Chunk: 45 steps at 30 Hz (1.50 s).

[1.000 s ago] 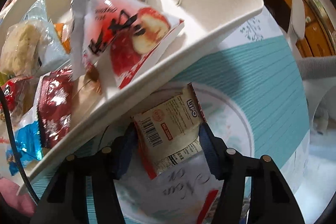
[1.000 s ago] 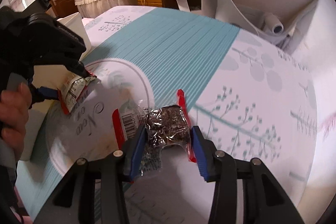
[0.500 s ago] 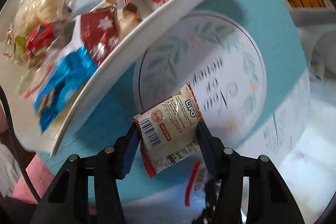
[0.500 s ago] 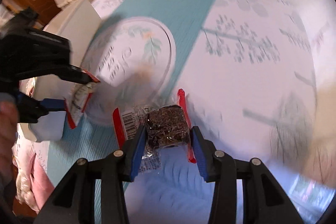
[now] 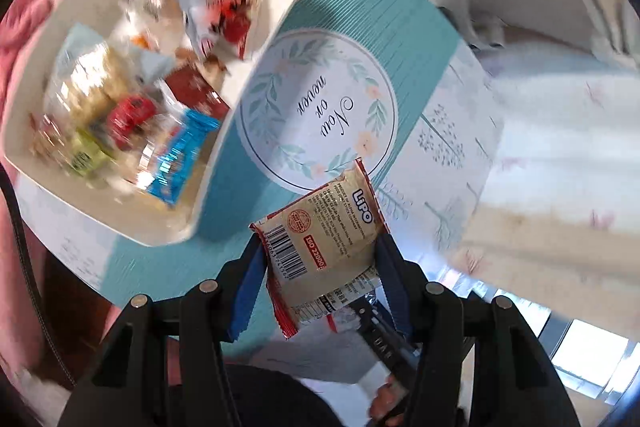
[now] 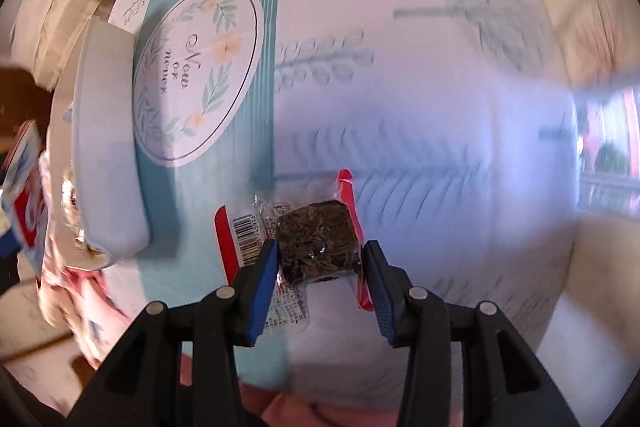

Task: Organize snacks
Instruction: 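Carry the LIPO bag with the left tool while the right tool carries the chocolate bag over the tray, then lower both bags into the tray and open both tools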

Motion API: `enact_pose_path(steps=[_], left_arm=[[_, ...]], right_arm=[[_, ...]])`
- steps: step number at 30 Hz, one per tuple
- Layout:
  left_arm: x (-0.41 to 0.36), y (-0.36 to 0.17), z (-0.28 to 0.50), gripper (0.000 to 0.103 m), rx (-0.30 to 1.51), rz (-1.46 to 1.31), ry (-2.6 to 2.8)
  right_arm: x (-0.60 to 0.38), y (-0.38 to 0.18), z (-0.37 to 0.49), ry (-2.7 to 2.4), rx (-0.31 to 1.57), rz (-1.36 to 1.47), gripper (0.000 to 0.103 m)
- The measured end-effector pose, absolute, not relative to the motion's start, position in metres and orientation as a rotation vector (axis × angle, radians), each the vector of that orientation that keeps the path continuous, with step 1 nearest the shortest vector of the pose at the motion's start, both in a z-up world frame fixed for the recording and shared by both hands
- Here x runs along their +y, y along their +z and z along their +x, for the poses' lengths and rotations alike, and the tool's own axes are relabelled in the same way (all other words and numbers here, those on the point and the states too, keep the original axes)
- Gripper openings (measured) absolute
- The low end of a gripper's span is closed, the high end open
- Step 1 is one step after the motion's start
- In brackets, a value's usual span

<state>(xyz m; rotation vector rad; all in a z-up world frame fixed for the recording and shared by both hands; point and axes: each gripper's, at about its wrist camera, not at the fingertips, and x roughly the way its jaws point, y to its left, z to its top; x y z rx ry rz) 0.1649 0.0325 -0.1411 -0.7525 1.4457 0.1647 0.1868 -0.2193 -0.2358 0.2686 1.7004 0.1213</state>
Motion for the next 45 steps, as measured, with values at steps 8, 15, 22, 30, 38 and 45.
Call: enact_pose_path(steps=[8,15,22,30,38,45], left_arm=[[0.071,-0.104,0.126,0.054,1.37,-0.555,0.065],[0.115,-0.097,0.101,0.054,1.304,-0.425,0.01],[0.158,-0.097,0.084,0.054,1.231,-0.335,-0.02],[0.2,-0.098,0.076,0.054,1.156,-0.264,-0.077],[0.235,-0.095,0.071,0.055,1.077,-0.238,-0.121],[0.259,-0.095,0.064,0.067,1.027,-0.288,-0.137]], right_arm=[[-0.181,-0.217,0.158,0.102,1.699,0.417,0.043],[-0.14,-0.189,0.141,0.088,1.59,0.468,0.044],[-0.103,-0.161,0.129,0.092,1.42,0.501,0.044],[-0.062,-0.143,0.123,0.118,1.252,0.522,0.044],[-0.012,-0.137,0.126,0.177,1.176,0.491,0.044],[0.021,-0.136,0.13,0.236,1.119,0.451,0.046]])
